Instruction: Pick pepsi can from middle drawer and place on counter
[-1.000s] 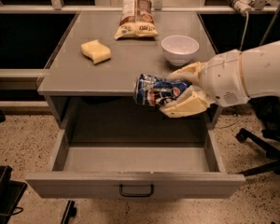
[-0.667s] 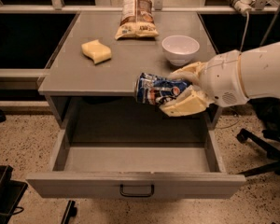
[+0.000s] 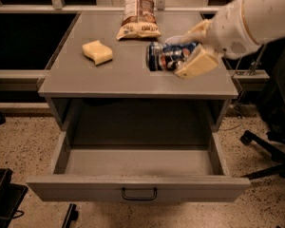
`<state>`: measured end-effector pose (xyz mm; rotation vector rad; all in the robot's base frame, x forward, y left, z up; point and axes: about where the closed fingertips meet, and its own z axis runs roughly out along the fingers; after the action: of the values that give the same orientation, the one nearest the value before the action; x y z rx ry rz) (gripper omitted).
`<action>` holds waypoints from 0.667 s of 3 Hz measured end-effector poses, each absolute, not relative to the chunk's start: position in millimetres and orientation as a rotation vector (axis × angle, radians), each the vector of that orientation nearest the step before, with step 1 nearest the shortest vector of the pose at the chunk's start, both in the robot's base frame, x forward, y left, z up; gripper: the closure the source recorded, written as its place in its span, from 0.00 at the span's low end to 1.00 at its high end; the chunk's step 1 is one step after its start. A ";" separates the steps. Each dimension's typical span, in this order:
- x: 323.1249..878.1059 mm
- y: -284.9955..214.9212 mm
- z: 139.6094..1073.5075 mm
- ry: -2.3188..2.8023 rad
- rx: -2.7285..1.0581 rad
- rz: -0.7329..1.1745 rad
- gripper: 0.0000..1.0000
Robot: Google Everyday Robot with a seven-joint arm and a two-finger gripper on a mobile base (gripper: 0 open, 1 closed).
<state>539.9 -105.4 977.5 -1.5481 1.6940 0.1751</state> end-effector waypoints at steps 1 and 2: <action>598.7 -101.1 984.2 1.647 -1.617 0.142 1.00; 648.2 -87.9 967.9 1.613 -1.639 0.178 1.00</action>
Offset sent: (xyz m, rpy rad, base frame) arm 0.1702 0.0285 -0.0301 -0.0004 -0.0250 0.1272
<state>648.2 -87.9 967.9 -1.6387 1.6132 0.1783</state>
